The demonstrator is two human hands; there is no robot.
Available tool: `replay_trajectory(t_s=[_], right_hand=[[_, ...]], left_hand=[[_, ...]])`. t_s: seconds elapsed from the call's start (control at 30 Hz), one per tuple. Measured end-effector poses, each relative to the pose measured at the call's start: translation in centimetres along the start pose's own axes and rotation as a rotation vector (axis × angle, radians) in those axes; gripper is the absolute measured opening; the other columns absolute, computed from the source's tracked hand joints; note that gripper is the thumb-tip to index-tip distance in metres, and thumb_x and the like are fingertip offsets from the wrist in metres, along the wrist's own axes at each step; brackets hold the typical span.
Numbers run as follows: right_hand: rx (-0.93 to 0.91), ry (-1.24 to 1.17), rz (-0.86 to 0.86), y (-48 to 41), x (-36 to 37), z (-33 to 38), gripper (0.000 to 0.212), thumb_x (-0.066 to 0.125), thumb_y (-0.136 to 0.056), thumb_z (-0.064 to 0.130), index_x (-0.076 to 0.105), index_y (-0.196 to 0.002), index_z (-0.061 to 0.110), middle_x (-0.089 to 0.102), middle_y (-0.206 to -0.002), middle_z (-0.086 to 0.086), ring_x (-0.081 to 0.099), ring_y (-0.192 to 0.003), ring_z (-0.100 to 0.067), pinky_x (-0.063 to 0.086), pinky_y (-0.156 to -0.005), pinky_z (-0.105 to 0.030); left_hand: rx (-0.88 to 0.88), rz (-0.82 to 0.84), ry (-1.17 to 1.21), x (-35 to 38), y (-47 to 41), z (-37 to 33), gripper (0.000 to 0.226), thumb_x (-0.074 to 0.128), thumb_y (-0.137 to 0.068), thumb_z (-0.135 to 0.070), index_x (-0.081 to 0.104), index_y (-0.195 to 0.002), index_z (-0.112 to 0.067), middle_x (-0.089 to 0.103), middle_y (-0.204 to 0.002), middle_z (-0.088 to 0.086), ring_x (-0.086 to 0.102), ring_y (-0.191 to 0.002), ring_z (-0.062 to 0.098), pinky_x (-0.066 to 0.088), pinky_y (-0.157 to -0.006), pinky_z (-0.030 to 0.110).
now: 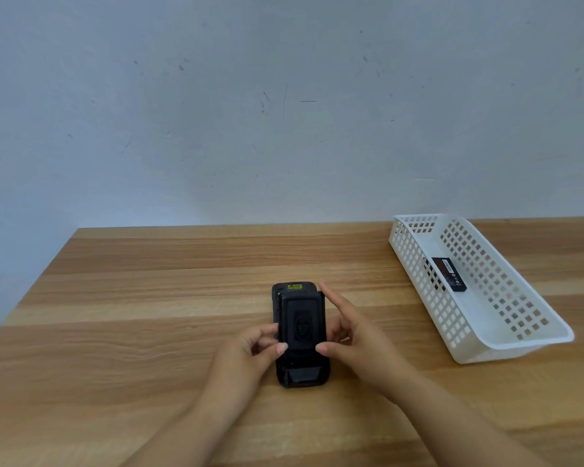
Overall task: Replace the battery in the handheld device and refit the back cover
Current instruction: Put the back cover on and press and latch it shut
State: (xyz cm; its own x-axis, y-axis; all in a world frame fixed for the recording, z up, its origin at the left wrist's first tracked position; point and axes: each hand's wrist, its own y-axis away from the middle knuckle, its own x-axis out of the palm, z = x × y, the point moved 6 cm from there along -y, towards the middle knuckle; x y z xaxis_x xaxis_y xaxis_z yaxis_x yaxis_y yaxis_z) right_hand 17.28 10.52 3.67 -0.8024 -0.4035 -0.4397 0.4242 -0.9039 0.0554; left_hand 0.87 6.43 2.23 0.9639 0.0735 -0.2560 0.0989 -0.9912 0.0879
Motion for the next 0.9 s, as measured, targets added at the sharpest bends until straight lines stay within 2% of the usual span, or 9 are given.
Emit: replay_trajectory(t_s=[0.1,0.27,0.43,0.5,0.57,0.63,0.73,0.83,0.9], right_hand=[[0.004,-0.025,0.023,0.0,0.1,-0.2,0.088,0.068,-0.079,0.005,0.02,-0.123,0.064,0.055,-0.074,0.002,0.056,-0.071,-0.004,0.047,-0.079,-0.016],[0.019,-0.035,0.058,-0.5,0.1,-0.5,0.087,0.069,-0.078,0.005,0.022,-0.125,0.061,0.052,-0.07,0.005,0.055,-0.069,-0.001,0.045,-0.081,-0.018],[0.044,-0.006,0.074,-0.2,0.0,-0.5,0.086,0.07,-0.078,0.006,0.023,-0.129,0.057,0.055,-0.071,0.005,0.057,-0.072,-0.003,0.046,-0.083,-0.015],[0.052,-0.031,0.078,-0.1,0.1,-0.5,0.085,0.07,-0.078,0.004,0.025,-0.131,0.053,0.055,-0.071,0.003,0.057,-0.072,-0.003,0.045,-0.08,-0.011],[0.055,-0.05,0.08,-0.2,0.1,-0.6,0.085,0.069,-0.077,0.002,0.026,-0.132,0.049,0.054,-0.071,0.002,0.056,-0.072,-0.005,0.044,-0.078,-0.007],[0.06,-0.053,0.085,-0.2,0.1,-0.5,0.084,0.069,-0.077,0.001,0.026,-0.131,0.05,0.055,-0.072,0.002,0.056,-0.072,-0.005,0.043,-0.078,-0.007],[0.077,-0.042,0.105,-0.2,0.0,-0.5,0.086,0.071,-0.077,0.003,0.025,-0.133,0.05,0.055,-0.077,0.0,0.056,-0.076,-0.008,0.045,-0.083,-0.015],[0.097,-0.004,0.134,-0.3,0.1,-0.9,0.089,0.074,-0.074,0.01,0.024,-0.124,0.064,0.056,-0.084,-0.001,0.057,-0.081,-0.012,0.049,-0.09,-0.032],[0.11,0.014,0.143,-0.3,0.1,-1.1,0.09,0.075,-0.073,0.012,0.023,-0.117,0.071,0.056,-0.087,-0.001,0.058,-0.083,-0.013,0.05,-0.092,-0.036]], left_hand=[[0.013,-0.001,0.0,0.0,0.2,0.0,0.034,0.065,-0.08,-0.007,0.063,-0.088,-0.04,0.073,-0.071,-0.007,0.064,-0.073,-0.001,0.039,-0.067,0.003],[0.026,0.0,0.009,0.0,0.1,0.4,0.031,0.066,-0.079,-0.005,0.065,-0.093,-0.033,0.067,-0.078,-0.001,0.06,-0.07,-0.004,0.04,-0.067,0.002],[0.053,0.018,-0.005,0.1,0.0,0.9,0.035,0.067,-0.078,-0.006,0.062,-0.089,-0.038,0.067,-0.083,0.002,0.06,-0.08,0.012,0.041,-0.069,0.005],[0.101,0.026,-0.057,0.1,0.1,0.9,0.039,0.069,-0.078,-0.009,0.06,-0.093,-0.044,0.066,-0.086,-0.004,0.059,-0.083,0.009,0.042,-0.073,0.008],[0.171,0.061,-0.166,0.2,0.3,0.8,0.055,0.073,-0.073,-0.025,0.046,-0.114,-0.048,0.057,-0.11,-0.016,0.052,-0.102,-0.002,0.037,-0.088,0.012],[0.232,0.151,-0.3,0.6,0.6,1.0,0.087,0.074,-0.064,-0.041,0.019,-0.132,-0.045,0.026,-0.135,-0.027,0.025,-0.125,-0.014,0.021,-0.103,0.009],[0.307,0.28,-0.541,1.6,1.2,1.0,0.102,0.074,-0.068,-0.04,-0.006,-0.13,-0.05,-0.015,-0.14,-0.032,-0.011,-0.125,-0.023,0.0,-0.095,-0.005],[0.336,0.309,-0.647,2.0,1.4,1.1,0.101,0.067,-0.077,-0.037,-0.02,-0.125,-0.057,-0.02,-0.143,-0.026,-0.017,-0.121,-0.023,-0.002,-0.088,-0.009],[0.382,0.288,-0.659,2.2,1.2,1.3,0.101,0.065,-0.079,-0.035,-0.023,-0.118,-0.065,-0.013,-0.15,-0.016,-0.012,-0.129,-0.017,-0.002,-0.096,-0.004]])
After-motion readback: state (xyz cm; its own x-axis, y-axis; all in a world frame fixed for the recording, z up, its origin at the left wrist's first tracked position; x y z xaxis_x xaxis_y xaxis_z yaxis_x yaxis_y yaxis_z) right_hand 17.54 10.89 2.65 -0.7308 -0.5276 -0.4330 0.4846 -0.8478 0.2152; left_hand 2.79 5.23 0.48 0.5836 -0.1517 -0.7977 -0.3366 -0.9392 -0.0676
